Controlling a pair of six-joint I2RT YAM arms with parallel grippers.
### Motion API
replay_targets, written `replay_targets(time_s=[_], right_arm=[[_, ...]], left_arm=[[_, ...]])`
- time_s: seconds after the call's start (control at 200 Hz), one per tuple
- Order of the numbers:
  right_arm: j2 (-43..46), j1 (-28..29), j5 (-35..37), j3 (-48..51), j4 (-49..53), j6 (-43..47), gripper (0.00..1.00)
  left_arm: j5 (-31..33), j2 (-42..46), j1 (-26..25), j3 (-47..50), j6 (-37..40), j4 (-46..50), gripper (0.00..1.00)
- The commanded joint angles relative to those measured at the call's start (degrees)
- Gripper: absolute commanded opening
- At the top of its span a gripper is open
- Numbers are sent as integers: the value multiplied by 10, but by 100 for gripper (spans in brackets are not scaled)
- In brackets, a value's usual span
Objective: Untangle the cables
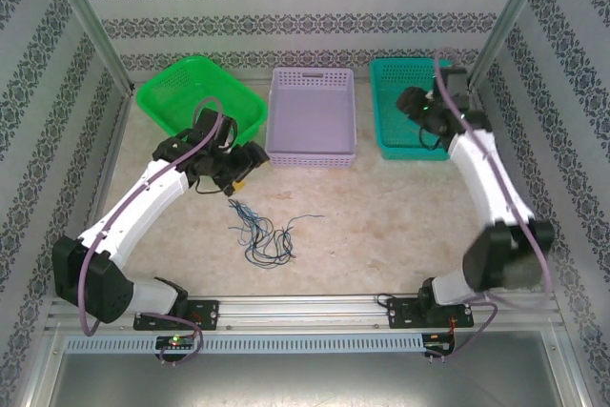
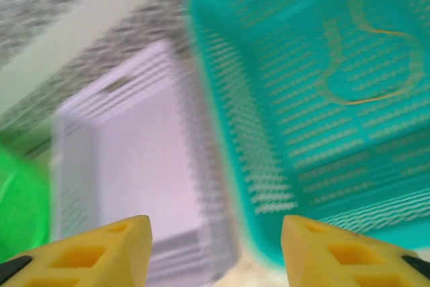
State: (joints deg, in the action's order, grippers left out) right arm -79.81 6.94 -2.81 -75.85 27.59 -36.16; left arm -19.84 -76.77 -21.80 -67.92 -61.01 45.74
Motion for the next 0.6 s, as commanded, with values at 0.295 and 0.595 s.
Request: replay_targets(time_s=[0.295, 0.595], right_arm=[[9, 377, -66, 232, -45, -248, 55], [-119, 445, -20, 189, -65, -321, 56]], left_arm=[[9, 1, -3, 143, 14, 15, 77], [22, -100, -11, 166, 49, -51, 72]])
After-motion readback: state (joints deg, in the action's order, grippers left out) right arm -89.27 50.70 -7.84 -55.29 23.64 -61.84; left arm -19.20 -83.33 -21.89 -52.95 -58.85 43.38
